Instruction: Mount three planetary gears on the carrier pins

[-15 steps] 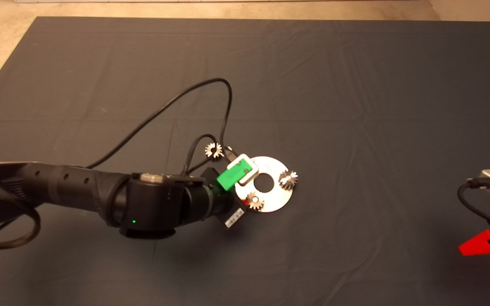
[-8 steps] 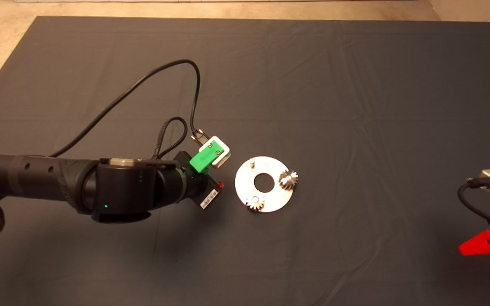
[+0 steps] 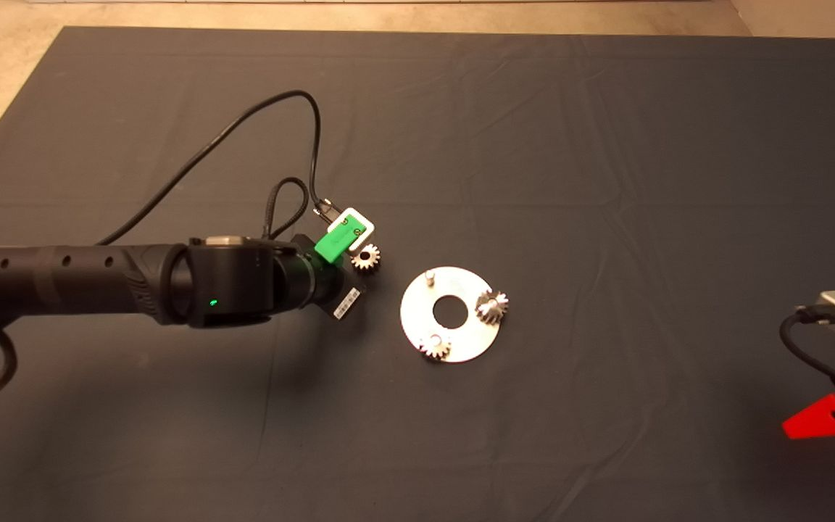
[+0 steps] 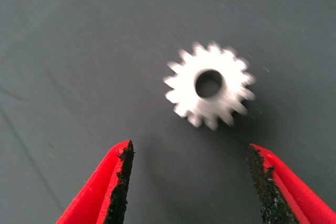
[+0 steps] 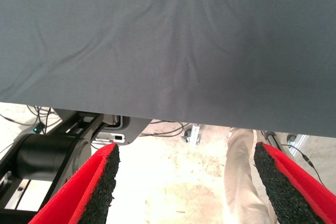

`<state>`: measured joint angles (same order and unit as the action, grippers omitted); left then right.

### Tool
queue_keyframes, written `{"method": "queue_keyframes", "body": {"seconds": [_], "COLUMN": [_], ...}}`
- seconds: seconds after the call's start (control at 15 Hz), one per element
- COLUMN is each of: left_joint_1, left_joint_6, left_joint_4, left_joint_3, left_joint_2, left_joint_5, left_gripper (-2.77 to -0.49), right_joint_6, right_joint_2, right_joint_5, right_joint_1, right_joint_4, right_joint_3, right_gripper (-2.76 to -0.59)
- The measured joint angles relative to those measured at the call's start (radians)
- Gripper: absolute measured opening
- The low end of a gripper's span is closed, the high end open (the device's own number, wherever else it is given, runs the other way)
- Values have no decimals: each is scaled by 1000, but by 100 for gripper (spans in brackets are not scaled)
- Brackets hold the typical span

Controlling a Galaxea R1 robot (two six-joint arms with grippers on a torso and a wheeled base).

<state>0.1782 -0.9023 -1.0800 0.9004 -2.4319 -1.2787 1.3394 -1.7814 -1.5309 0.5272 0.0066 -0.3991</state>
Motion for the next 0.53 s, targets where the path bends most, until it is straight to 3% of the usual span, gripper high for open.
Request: {"method": "queue_keyframes", "body": {"seconds": [0.2,0.53], "left_joint_1": [13,13], "left_joint_6": [26,26], "left_joint_4": [0,6], "left_joint_3": [31,36], "left_joint_2": [-12,-12], "left_joint_5": [30,41], "left_gripper": [-166,-166], "right_joint_6": [0,0], "right_joint_2": [0,0], "right_joint_5": [0,0], "right_joint_1": [0,0], "right_joint_4": [1,1], "right_joint_3": [0,0], "right_gripper": [-147,-147]}}
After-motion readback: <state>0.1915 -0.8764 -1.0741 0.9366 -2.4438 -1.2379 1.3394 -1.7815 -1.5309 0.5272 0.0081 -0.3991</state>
